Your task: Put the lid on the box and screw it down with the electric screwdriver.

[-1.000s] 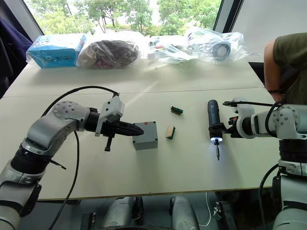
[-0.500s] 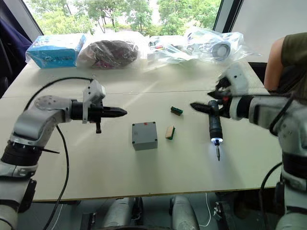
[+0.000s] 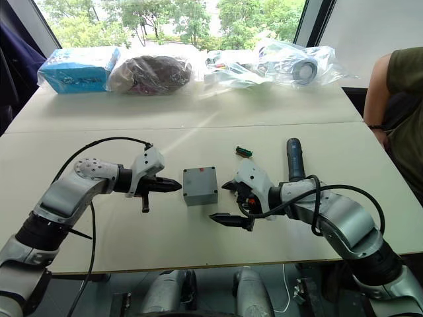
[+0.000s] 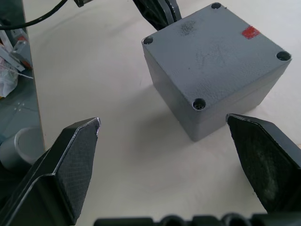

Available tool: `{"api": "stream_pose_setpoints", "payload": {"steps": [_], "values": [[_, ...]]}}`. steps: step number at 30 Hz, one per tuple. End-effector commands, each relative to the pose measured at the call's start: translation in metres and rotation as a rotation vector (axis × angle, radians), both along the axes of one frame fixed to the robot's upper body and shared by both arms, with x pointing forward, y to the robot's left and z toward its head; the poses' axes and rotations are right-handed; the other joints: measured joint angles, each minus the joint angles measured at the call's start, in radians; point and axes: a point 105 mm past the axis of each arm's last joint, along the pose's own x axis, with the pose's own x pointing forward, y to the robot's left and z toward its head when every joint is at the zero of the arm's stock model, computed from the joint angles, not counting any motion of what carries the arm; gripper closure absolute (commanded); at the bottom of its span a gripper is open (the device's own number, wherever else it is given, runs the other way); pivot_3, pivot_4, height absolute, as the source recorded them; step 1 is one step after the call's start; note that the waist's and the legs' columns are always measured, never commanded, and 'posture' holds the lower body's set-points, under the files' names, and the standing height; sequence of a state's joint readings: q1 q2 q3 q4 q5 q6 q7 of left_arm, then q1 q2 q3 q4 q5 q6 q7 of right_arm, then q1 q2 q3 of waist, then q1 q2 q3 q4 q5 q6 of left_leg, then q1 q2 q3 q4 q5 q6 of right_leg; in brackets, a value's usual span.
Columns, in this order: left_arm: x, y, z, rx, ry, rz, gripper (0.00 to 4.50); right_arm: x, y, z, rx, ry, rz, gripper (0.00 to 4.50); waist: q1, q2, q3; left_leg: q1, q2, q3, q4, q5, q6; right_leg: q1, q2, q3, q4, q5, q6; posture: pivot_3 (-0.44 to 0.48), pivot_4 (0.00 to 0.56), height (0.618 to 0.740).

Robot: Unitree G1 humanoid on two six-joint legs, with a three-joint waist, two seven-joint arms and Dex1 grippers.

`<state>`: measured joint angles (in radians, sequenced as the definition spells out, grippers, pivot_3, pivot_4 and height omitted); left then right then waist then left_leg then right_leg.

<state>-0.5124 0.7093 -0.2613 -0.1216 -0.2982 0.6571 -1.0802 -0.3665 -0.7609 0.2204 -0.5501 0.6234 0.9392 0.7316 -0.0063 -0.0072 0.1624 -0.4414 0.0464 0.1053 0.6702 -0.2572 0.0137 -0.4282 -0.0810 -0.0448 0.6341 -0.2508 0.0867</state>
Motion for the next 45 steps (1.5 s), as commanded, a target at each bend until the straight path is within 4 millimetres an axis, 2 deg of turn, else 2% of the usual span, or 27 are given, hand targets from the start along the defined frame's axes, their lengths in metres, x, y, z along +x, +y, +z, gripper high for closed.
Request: {"api": "stream_pose_setpoints", "payload": {"steps": [1, 4, 10, 16, 18, 20, 23, 26, 32, 35, 37, 45], "values": [[0.003, -0.011, 0.009, -0.018, -0.040, -0.040, 4.50, 0.008, 0.005, -0.001, 0.004, -0.046, -0.007, 0.04, 0.001, 0.000, 0.000, 0.000, 0.000, 0.000, 0.000, 0.000, 0.000, 0.000, 0.000, 0.000, 0.000, 0.000, 0.000, 0.000, 0.150, 0.740], [0.005, -0.018, 0.010, -0.027, -0.050, -0.060, 4.50, 0.007, 0.009, -0.004, 0.009, -0.031, 0.002, 0.04, 0.007, 0.000, 0.000, 0.000, 0.000, 0.000, 0.001, 0.000, 0.000, 0.000, 0.000, 0.000, 0.001, 0.000, 0.000, 0.000, 0.150, 0.740], [0.022, -0.022, 0.010, -0.057, -0.052, -0.034, 4.50, -0.004, 0.021, 0.002, 0.059, 0.011, 0.044, 0.04, 0.019, 0.000, 0.000, -0.001, 0.001, 0.000, 0.010, -0.001, 0.002, 0.001, 0.001, 0.000, 0.007, 0.000, 0.000, 0.000, 0.150, 0.740], [0.042, -0.013, 0.016, -0.063, -0.106, 0.033, 4.50, -0.008, 0.010, 0.012, 0.001, -0.037, 0.044, 0.04, 0.019, 0.000, 0.000, -0.001, 0.000, -0.001, 0.013, -0.002, 0.003, 0.000, 0.000, 0.000, 0.011, 0.000, 0.000, 0.000, 0.150, 0.740], [0.036, -0.004, 0.015, -0.029, -0.101, 0.013, 4.50, -0.005, 0.000, 0.019, -0.019, -0.067, 0.040, 0.04, 0.018, 0.000, 0.000, -0.001, 0.000, -0.001, 0.013, -0.002, 0.003, 0.000, 0.000, 0.000, 0.011, 0.000, 0.000, 0.000, 0.150, 0.740], [0.024, 0.009, 0.012, 0.025, -0.083, -0.014, 4.50, 0.007, -0.013, 0.026, -0.067, -0.130, 0.027, 0.04, 0.015, 0.000, 0.000, -0.001, 0.000, -0.001, 0.013, -0.002, 0.003, 0.000, 0.000, 0.000, 0.011, 0.000, 0.000, 0.000, 0.150, 0.740], [0.007, 0.015, 0.006, 0.063, -0.038, -0.061, 4.50, 0.020, -0.021, 0.023, -0.115, -0.176, 0.022, 0.04, 0.010, 0.000, 0.000, -0.001, 0.001, -0.001, 0.012, -0.002, 0.003, -0.001, 0.000, 0.000, 0.011, 0.000, -0.001, 0.000, 0.150, 0.740], [-0.013, 0.013, 0.000, 0.065, 0.016, -0.109, 4.50, 0.033, -0.022, 0.016, -0.134, -0.200, 0.036, 0.04, 0.014, 0.000, 0.000, 0.000, 0.001, 0.000, 0.012, -0.002, 0.003, -0.001, 0.000, 0.000, 0.012, -0.001, -0.001, 0.000, 0.150, 0.740], [-0.020, -0.009, -0.005, 0.035, 0.005, -0.112, 4.50, 0.050, -0.010, 0.001, -0.155, -0.198, 0.068, 0.04, 0.019, 0.000, 0.000, -0.001, 0.001, 0.000, 0.013, -0.002, 0.002, 0.000, -0.001, 0.000, 0.012, -0.001, -0.001, 0.000, 0.150, 0.740], [-0.017, -0.016, -0.003, 0.020, -0.016, -0.099, 4.50, 0.046, -0.007, -0.004, -0.167, -0.183, 0.110, 0.04, 0.019, 0.000, 0.000, -0.001, 0.000, 0.000, 0.013, -0.002, 0.002, 0.000, -0.001, 0.000, 0.012, 0.000, 0.000, 0.000, 0.150, 0.740], [-0.010, -0.018, -0.002, 0.013, -0.045, -0.069, 4.50, 0.036, -0.002, -0.006, -0.153, -0.151, 0.156, 0.04, 0.018, 0.000, 0.000, -0.001, 0.001, 0.000, 0.013, -0.002, 0.003, 0.000, 0.000, 0.000, 0.012, 0.000, 0.000, 0.000, 0.150, 0.740], [0.004, -0.021, 0.002, -0.017, -0.077, -0.033, 4.50, 0.008, 0.011, 0.002, -0.058, -0.027, 0.166, 0.04, 0.020, 0.000, 0.000, -0.001, 0.001, -0.001, 0.013, -0.001, 0.002, 0.000, 0.000, 0.000, 0.013, 0.000, 0.000, 0.000, 0.150, 0.740]]}}
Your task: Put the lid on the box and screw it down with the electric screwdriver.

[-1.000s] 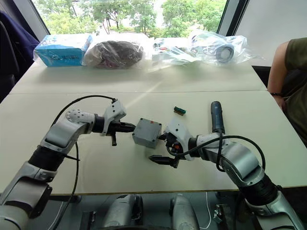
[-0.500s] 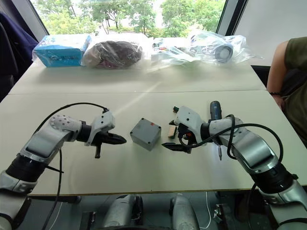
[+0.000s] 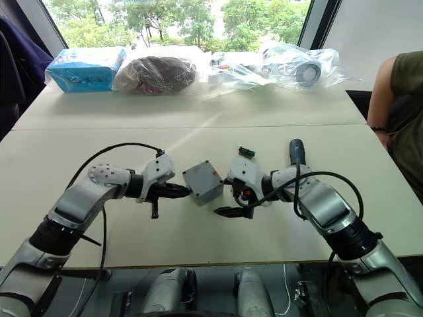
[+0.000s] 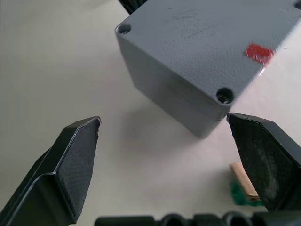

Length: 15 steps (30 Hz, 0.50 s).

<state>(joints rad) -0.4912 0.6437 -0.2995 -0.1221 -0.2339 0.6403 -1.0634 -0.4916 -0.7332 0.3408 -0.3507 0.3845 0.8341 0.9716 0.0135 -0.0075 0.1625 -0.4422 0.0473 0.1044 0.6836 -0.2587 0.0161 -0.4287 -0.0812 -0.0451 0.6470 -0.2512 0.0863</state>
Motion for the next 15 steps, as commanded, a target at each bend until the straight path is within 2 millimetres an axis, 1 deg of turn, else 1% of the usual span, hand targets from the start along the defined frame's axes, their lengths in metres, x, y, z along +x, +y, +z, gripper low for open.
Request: {"api": "stream_pose_setpoints", "payload": {"steps": [1, 9, 13, 15], "values": [[0.008, -0.005, 0.017, -0.028, -0.079, -0.012, 4.50, -0.015, 0.012, 0.016, 0.063, -0.012, 0.049, 0.04, 0.000, 0.000, 0.000, 0.000, 0.000, 0.000, 0.000, 0.000, 0.000, 0.000, 0.000, 0.000, 0.000, 0.000, 0.000, 0.000, 0.150, 0.740], [0.008, -0.007, 0.020, -0.041, -0.071, -0.033, 4.50, -0.017, 0.012, 0.015, 0.071, -0.024, 0.000, 0.04, -0.001, 0.000, 0.000, 0.000, 0.000, 0.000, 0.000, 0.000, 0.000, 0.000, 0.000, 0.000, 0.000, 0.000, 0.000, 0.000, 0.150, 0.740], [0.004, -0.008, 0.021, -0.051, -0.052, -0.057, 4.50, -0.016, 0.008, 0.017, 0.062, -0.036, -0.017, 0.04, -0.001, 0.000, 0.000, 0.000, 0.000, 0.000, 0.000, 0.000, 0.000, 0.000, 0.000, 0.000, 0.000, 0.000, 0.000, 0.000, 0.150, 0.740], [0.001, -0.004, 0.022, -0.039, -0.045, -0.063, 4.50, -0.014, 0.002, 0.021, 0.053, -0.054, -0.030, 0.04, -0.001, 0.000, 0.000, 0.000, 0.000, 0.000, 0.000, 0.000, 0.000, 0.000, 0.000, 0.000, 0.000, 0.000, 0.000, 0.000, 0.150, 0.740]]}}
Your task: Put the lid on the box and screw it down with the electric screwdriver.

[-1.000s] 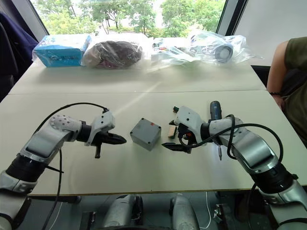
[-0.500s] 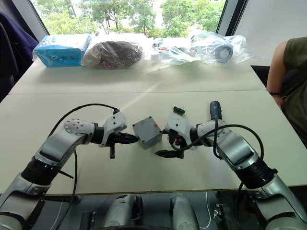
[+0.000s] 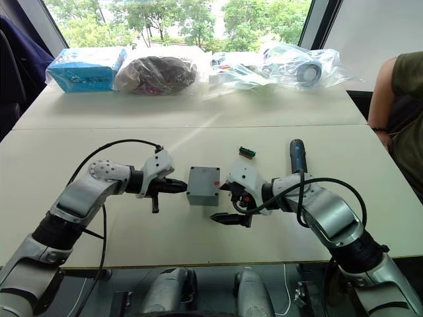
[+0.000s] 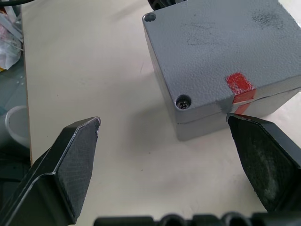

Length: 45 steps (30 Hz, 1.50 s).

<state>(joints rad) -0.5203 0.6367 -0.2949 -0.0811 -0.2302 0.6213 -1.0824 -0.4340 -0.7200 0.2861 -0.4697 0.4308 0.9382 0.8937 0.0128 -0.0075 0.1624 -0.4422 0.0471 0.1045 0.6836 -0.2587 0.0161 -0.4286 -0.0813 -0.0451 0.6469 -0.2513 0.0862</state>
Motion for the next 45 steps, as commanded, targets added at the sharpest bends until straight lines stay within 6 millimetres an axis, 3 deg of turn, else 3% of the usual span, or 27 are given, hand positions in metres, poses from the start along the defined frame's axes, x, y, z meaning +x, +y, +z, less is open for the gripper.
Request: {"api": "stream_pose_setpoints", "payload": {"steps": [1, 5, 8, 11, 13, 16, 22, 25, 29, 44, 45], "values": [[-0.005, -0.002, 0.019, -0.022, -0.035, -0.062, 4.50, 0.000, -0.005, 0.022, 0.022, -0.074, 0.012, 0.04, 0.000, 0.000, 0.000, 0.000, 0.000, 0.000, 0.000, 0.000, 0.000, 0.000, 0.000, 0.000, 0.000, 0.000, 0.000, 0.000, 0.150, 0.740], [-0.002, 0.011, 0.033, -0.022, -0.048, -0.046, 4.50, 0.008, -0.027, 0.053, 0.094, -0.095, -0.053, 0.04, 0.000, 0.000, 0.000, 0.000, 0.000, 0.000, 0.000, 0.000, 0.000, 0.000, 0.000, 0.000, 0.000, 0.000, 0.000, 0.000, 0.150, 0.740], [0.014, 0.013, 0.061, -0.150, -0.043, 0.038, 4.50, 0.046, -0.048, 0.071, 0.160, -0.187, -0.219, 0.04, 0.000, 0.000, 0.000, 0.000, 0.000, -0.001, 0.000, 0.000, 0.000, 0.000, 0.000, 0.000, 0.000, 0.000, 0.000, 0.000, 0.150, 0.740], [0.015, 0.009, 0.074, -0.208, -0.050, 0.026, 4.50, 0.080, -0.059, 0.068, 0.191, -0.243, -0.362, 0.04, -0.001, -0.001, 0.000, 0.000, 0.000, 0.000, 0.000, 0.000, 0.000, 0.000, 0.000, -0.001, 0.000, 0.000, 0.000, 0.000, 0.150, 0.740], [0.016, 0.003, 0.077, -0.218, -0.065, 0.021, 4.50, 0.102, -0.066, 0.056, 0.180, -0.255, -0.435, 0.04, -0.003, 0.000, 0.000, 0.001, 0.000, 0.000, 0.000, 0.000, 0.000, 0.000, 0.000, 0.000, 0.000, 0.000, 0.000, 0.000, 0.150, 0.740], [0.014, -0.004, 0.079, -0.235, -0.074, 0.014, 4.50, 0.118, -0.061, 0.040, 0.202, -0.220, -0.438, 0.04, -0.005, 0.000, 0.000, 0.000, -0.001, 0.002, -0.001, 0.001, -0.001, 0.000, 0.000, 0.000, 0.000, 0.000, 0.000, 0.000, 0.150, 0.740], [0.013, -0.007, 0.080, -0.256, -0.076, 0.032, 4.50, 0.130, -0.055, 0.028, 0.175, -0.222, -0.416, 0.04, -0.006, 0.000, 0.000, 0.000, 0.000, 0.002, 0.000, 0.001, -0.002, 0.000, 0.000, 0.000, 0.000, 0.000, 0.000, 0.000, 0.150, 0.740], [0.012, -0.006, 0.079, -0.258, -0.075, 0.042, 4.50, 0.139, -0.056, 0.018, 0.123, -0.228, -0.444, 0.60, -0.009, 0.000, 0.000, 0.000, 0.000, 0.002, 0.000, 0.001, -0.002, 0.000, 0.000, 0.000, 0.000, 0.000, 0.001, 0.000, 0.150, 0.740], [0.011, -0.004, 0.077, -0.255, -0.075, 0.053, 4.50, 0.144, -0.053, 0.016, 0.131, -0.225, -0.445, 1.97, -0.009, 0.000, 0.000, 0.000, 0.000, 0.002, -0.001, 0.002, -0.004, 0.000, 0.001, 0.000, 0.000, 0.000, 0.000, 0.000, 0.150, 0.740], [0.011, -0.004, 0.072, -0.237, -0.078, 0.056, 4.50, 0.152, -0.050, 0.012, 0.161, -0.214, -0.466, 1.97, -0.011, 0.000, 0.000, 0.000, 0.000, 0.002, -0.001, 0.003, -0.005, 0.000, 0.000, 0.000, 0.001, 0.000, 0.000, 0.000, 0.150, 0.740], [0.011, -0.004, 0.071, -0.236, -0.077, 0.056, 4.50, 0.152, -0.050, 0.013, 0.167, -0.212, -0.469, 2.22, -0.011, 0.000, 0.000, 0.000, 0.000, 0.002, -0.001, 0.003, -0.005, 0.000, 0.000, 0.000, 0.001, 0.000, 0.000, 0.000, 0.150, 0.740]]}}
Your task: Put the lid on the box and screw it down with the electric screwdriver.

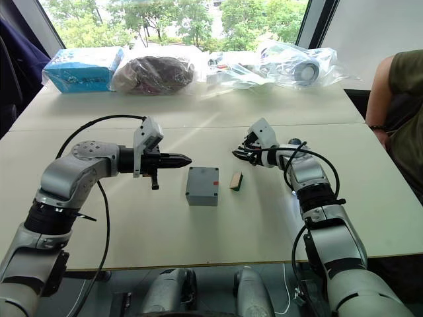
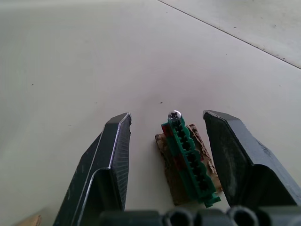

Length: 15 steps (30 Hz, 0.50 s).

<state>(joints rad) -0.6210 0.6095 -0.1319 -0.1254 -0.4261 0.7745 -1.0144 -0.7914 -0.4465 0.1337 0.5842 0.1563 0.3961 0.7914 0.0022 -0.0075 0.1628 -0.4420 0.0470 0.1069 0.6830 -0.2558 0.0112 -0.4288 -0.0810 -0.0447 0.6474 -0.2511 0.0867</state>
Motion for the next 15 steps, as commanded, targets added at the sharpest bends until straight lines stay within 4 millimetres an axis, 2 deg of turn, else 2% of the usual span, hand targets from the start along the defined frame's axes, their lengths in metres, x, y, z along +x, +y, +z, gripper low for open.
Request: {"api": "stream_pose_setpoints", "payload": {"steps": [1, 2, 6, 15], "values": [[-0.0024, -0.0002, 0.0078, -0.006, -0.046, -0.009, 4.50, 0.0046, 0.0026, 0.0201, 0.031, -0.064, 0.005, 2.47, -0.001, 0.000, 0.000, 0.000, 0.000, 0.000, 0.000, 0.000, 0.000, 0.000, 0.000, 0.000, 0.000, 0.000, 0.000, 0.000, 0.150, 0.740], [-0.0024, 0.0000, 0.0075, -0.005, -0.045, -0.009, 4.50, 0.0049, 0.0024, 0.0207, 0.033, -0.065, 0.003, 2.73, -0.001, 0.000, 0.000, 0.000, 0.000, 0.000, 0.000, 0.000, 0.000, 0.000, 0.000, 0.000, 0.000, 0.000, 0.000, 0.000, 0.150, 0.740], [-0.0024, 0.0002, 0.0071, -0.004, -0.045, -0.010, 4.50, 0.0052, 0.0033, 0.0216, 0.041, -0.068, 0.002, 4.37, -0.002, 0.000, 0.000, 0.000, 0.000, 0.000, 0.000, 0.000, 0.000, 0.000, 0.000, 0.000, 0.000, 0.000, 0.000, 0.000, 0.150, 0.740], [-0.0021, 0.0007, 0.0048, -0.001, -0.041, -0.009, 4.50, 0.0046, 0.0024, 0.0228, 0.030, -0.090, 0.002, 4.45, -0.009, 0.000, 0.000, 0.000, 0.000, 0.000, 0.000, 0.000, 0.000, 0.000, 0.000, 0.000, 0.000, 0.000, 0.000, 0.000, 0.150, 0.740]]}}
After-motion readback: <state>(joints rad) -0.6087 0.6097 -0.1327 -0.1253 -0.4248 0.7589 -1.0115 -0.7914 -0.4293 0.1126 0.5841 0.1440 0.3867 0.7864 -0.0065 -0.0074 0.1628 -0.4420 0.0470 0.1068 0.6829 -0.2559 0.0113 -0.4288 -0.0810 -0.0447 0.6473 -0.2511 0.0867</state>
